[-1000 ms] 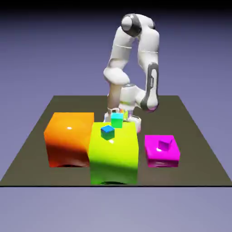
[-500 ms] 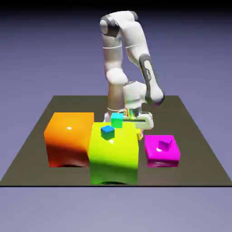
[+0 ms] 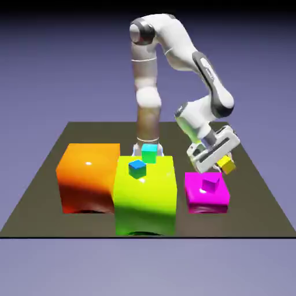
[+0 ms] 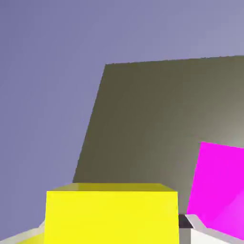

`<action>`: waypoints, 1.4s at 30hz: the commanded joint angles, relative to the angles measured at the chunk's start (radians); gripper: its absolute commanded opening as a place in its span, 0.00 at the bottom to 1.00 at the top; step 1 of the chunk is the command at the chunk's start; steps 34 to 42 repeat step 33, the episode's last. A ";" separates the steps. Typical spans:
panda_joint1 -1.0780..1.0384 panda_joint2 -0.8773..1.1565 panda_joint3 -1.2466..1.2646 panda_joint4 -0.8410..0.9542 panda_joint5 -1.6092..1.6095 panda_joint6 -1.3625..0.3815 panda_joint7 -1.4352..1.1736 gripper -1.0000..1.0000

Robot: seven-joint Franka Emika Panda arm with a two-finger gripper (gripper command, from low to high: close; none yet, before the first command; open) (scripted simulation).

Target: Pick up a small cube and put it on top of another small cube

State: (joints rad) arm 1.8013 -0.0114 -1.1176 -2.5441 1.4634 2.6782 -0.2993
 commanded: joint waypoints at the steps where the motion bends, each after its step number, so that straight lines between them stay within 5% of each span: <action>1: 0.030 0.029 -0.038 0.014 -0.031 -0.035 -0.033 0.00; 21: 0.480 0.728 -0.707 0.071 -0.461 -0.657 -0.880 0.00; 30: 0.327 0.732 -0.452 0.054 -0.302 -0.537 -0.958 0.00; 31: 0.327 0.732 -0.452 0.054 -0.302 -0.537 -0.958 1.00; 42: 0.349 0.731 -0.488 0.057 -0.324 -0.554 -0.947 1.00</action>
